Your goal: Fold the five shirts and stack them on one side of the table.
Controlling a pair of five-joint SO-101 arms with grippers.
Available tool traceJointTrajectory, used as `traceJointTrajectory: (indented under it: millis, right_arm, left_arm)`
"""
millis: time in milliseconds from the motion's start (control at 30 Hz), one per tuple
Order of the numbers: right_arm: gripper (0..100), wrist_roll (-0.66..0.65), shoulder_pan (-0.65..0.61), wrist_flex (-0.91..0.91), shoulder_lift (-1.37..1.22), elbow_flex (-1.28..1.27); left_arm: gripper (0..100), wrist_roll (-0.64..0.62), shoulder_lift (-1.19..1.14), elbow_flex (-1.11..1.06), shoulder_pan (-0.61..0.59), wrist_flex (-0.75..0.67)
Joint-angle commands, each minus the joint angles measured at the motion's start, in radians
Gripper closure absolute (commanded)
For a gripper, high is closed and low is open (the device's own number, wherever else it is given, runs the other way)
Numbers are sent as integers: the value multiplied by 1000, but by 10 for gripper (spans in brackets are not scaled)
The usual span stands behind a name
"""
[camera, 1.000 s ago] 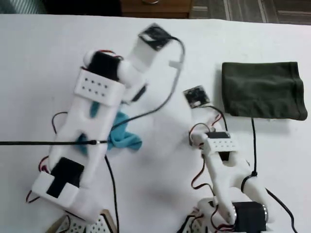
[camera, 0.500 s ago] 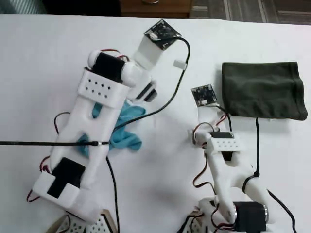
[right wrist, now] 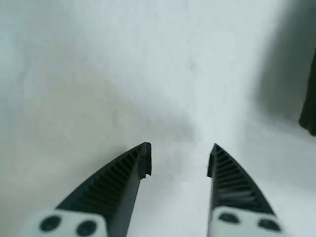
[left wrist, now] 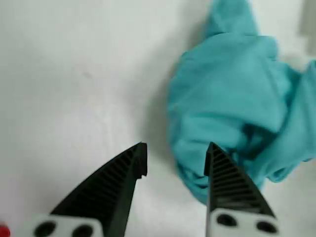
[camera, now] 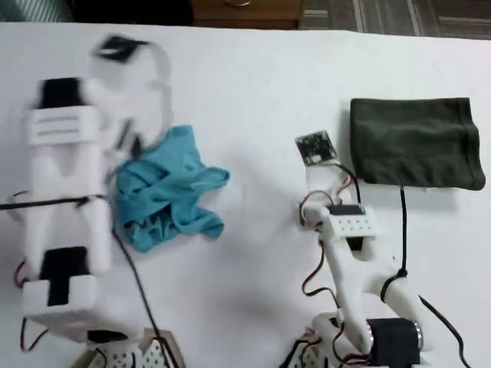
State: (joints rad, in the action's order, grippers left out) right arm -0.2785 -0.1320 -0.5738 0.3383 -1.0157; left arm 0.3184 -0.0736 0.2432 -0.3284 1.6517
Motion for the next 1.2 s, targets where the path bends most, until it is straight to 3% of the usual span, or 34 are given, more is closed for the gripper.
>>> traceJointTrajectory:
  millis: [0,267,467,600,933,1167]
  right_arm:
    - [861,-3,-90,-142,10,193]
    - [801,-5,-326,-349,-302,678]
    - [794,-77,-378,-367,-562,888]
    - [794,-77,-378,-433,-642,1008]
    - [793,-147,-484,-469,-736,1091]
    - [793,-227,-493,-463,-777,1092]
  left_arm:
    - [793,9,55,1,-164,5]
    - [793,11,55,2,-307,49]
    - [793,12,55,2,-367,57]
    - [793,92,54,1,-397,54]
    - [793,114,54,1,-428,55]
    - [793,114,54,1,-430,57]
